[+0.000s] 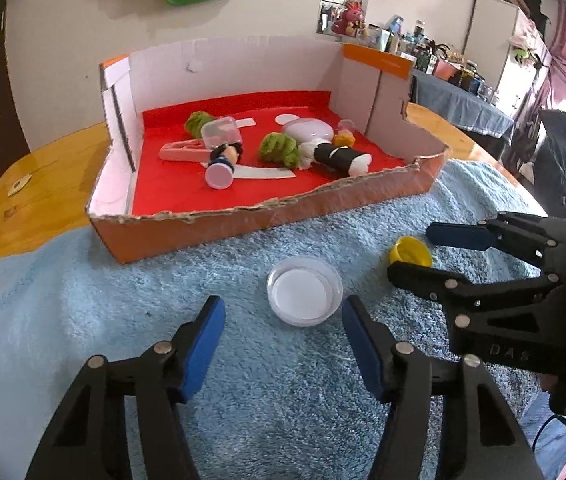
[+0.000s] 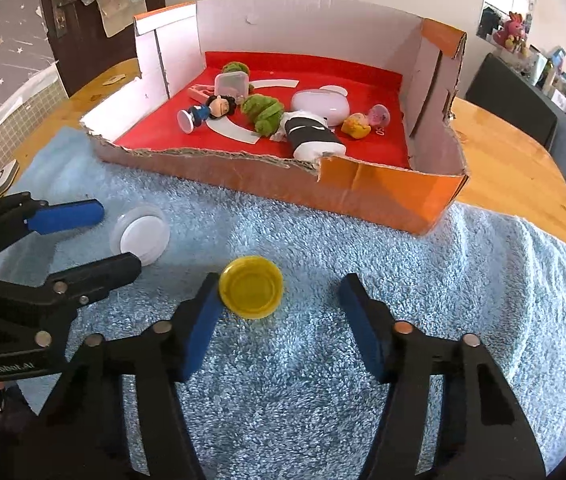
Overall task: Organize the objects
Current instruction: 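Grasp the clear round lid with the left gripper while the right grasps the yellow cap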
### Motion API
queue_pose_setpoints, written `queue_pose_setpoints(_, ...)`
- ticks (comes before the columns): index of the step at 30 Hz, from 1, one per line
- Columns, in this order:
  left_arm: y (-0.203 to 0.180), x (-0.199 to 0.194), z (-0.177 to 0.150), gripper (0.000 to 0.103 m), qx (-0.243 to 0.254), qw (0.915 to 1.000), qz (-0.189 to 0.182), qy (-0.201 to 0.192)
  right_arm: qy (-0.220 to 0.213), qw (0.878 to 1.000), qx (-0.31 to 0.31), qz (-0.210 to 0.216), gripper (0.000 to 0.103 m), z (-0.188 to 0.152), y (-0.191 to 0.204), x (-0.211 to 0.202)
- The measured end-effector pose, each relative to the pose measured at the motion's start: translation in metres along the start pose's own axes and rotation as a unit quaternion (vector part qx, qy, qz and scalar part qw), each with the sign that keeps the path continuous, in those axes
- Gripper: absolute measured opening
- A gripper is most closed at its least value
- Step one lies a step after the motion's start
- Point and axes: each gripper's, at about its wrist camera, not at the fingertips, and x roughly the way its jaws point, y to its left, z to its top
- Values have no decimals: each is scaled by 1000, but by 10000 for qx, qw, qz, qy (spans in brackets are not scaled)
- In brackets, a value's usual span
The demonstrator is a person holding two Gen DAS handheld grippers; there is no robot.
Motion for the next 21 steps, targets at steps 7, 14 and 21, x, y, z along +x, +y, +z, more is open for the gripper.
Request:
queue_pose_setpoints(7,-6,10,3,63,121,9999,86,81,9,9999,61,148,34,0,-1,-3)
queue_pose_setpoints(14,-2,12,7,42,36,9996,269,58,2,9997,104,222,29,0,0,-4)
queue_pose_setpoints(21,5,8,5,42,-103,9995,313,17,-38,9995,99,287,29,1,4,-8)
